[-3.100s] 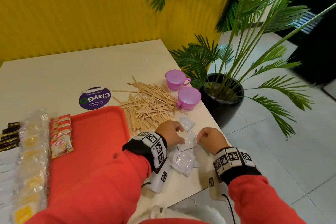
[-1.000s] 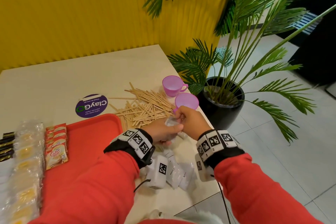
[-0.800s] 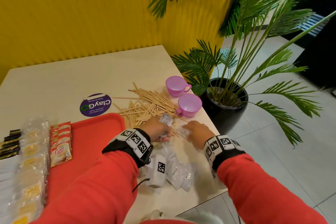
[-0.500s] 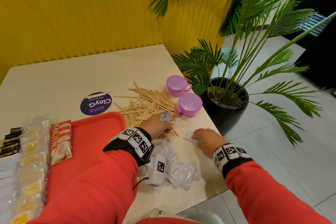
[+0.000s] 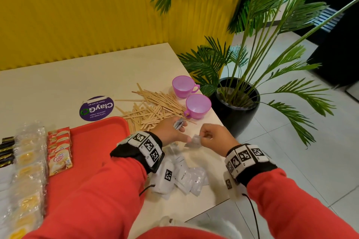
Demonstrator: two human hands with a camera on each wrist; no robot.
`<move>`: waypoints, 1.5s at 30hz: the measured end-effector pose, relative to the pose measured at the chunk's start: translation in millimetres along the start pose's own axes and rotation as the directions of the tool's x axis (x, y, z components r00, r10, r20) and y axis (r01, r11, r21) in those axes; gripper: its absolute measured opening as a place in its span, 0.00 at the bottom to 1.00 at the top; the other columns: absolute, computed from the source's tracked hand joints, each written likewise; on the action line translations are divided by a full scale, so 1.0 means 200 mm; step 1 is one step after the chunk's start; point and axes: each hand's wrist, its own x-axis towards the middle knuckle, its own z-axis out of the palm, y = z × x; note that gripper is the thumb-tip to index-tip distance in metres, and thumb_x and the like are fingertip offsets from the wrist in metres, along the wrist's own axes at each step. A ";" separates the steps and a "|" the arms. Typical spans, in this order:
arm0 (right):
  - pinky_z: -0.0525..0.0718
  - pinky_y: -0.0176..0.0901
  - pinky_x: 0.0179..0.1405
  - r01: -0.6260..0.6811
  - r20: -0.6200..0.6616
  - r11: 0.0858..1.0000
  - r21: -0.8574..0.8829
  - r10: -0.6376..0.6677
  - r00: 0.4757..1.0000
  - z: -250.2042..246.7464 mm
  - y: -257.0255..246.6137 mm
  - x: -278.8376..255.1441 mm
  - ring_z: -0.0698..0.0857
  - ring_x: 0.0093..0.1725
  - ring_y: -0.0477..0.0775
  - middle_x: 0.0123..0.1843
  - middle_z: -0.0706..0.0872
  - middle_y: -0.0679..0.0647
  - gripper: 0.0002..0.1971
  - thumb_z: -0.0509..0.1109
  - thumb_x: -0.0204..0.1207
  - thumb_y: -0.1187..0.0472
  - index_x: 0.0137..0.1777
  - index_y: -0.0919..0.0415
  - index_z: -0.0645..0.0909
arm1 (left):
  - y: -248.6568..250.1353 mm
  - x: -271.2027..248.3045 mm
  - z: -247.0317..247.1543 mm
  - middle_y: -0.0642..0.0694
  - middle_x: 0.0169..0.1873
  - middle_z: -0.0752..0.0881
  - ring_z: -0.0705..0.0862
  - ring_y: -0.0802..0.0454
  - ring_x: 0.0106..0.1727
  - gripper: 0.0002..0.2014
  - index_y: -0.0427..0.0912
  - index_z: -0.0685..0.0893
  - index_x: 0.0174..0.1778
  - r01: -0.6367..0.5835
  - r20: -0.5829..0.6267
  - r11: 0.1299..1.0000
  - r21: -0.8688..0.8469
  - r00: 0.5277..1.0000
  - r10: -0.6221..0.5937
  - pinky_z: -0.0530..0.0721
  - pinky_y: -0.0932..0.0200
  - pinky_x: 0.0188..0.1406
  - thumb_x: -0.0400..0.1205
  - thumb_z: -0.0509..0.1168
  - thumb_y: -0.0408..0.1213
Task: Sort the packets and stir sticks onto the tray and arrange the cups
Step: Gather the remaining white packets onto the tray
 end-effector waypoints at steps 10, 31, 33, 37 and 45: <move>0.76 0.40 0.47 -0.081 0.073 0.987 -0.136 0.091 0.993 0.16 -0.12 -0.07 0.78 0.47 0.49 0.49 0.79 0.48 0.14 0.74 0.71 0.53 0.53 0.52 0.75 | 0.00 -0.03 0.01 0.49 0.40 0.85 0.82 0.53 0.41 0.20 0.42 0.78 0.65 0.091 -0.071 0.984 0.154 0.994 -0.081 0.81 0.65 0.37 0.77 0.68 0.28; 0.75 0.44 0.63 0.089 0.135 0.941 -0.328 -0.046 0.990 0.07 -0.04 0.01 0.78 0.56 0.52 0.54 0.83 0.52 0.05 0.69 0.75 0.59 0.50 0.54 0.82 | -0.03 -0.06 -0.05 0.45 0.43 0.81 0.79 0.53 0.40 0.15 0.43 0.80 0.53 0.130 0.035 0.972 -0.197 0.991 -0.126 0.82 0.65 0.36 0.74 0.75 0.37; 0.77 0.39 0.55 0.120 0.124 0.970 -0.213 -0.095 0.988 0.05 -0.11 0.00 0.81 0.50 0.51 0.48 0.85 0.52 0.03 0.68 0.75 0.63 0.46 0.55 0.83 | -0.02 -0.07 -0.04 0.45 0.40 0.81 0.79 0.53 0.38 0.12 0.43 0.80 0.50 0.145 0.091 0.969 -0.200 0.987 -0.129 0.81 0.65 0.34 0.74 0.74 0.35; 0.78 0.42 0.48 0.078 0.065 0.997 0.004 -0.078 0.995 0.05 -0.21 0.00 0.80 0.44 0.50 0.42 0.84 0.50 0.06 0.69 0.73 0.66 0.43 0.53 0.81 | 0.00 -0.09 -0.02 0.46 0.36 0.83 0.82 0.53 0.37 0.12 0.45 0.83 0.45 0.143 0.266 0.979 -0.148 0.959 -0.100 0.83 0.60 0.36 0.71 0.76 0.29; 0.72 0.39 0.39 0.051 0.238 0.967 -0.249 0.010 0.971 0.19 -0.13 -0.06 0.76 0.45 0.50 0.45 0.77 0.47 0.18 0.78 0.66 0.57 0.46 0.50 0.70 | -0.04 -0.10 -0.06 0.43 0.38 0.84 0.84 0.51 0.35 0.16 0.46 0.80 0.44 0.163 0.090 0.974 -0.159 0.985 -0.150 0.86 0.63 0.24 0.76 0.58 0.18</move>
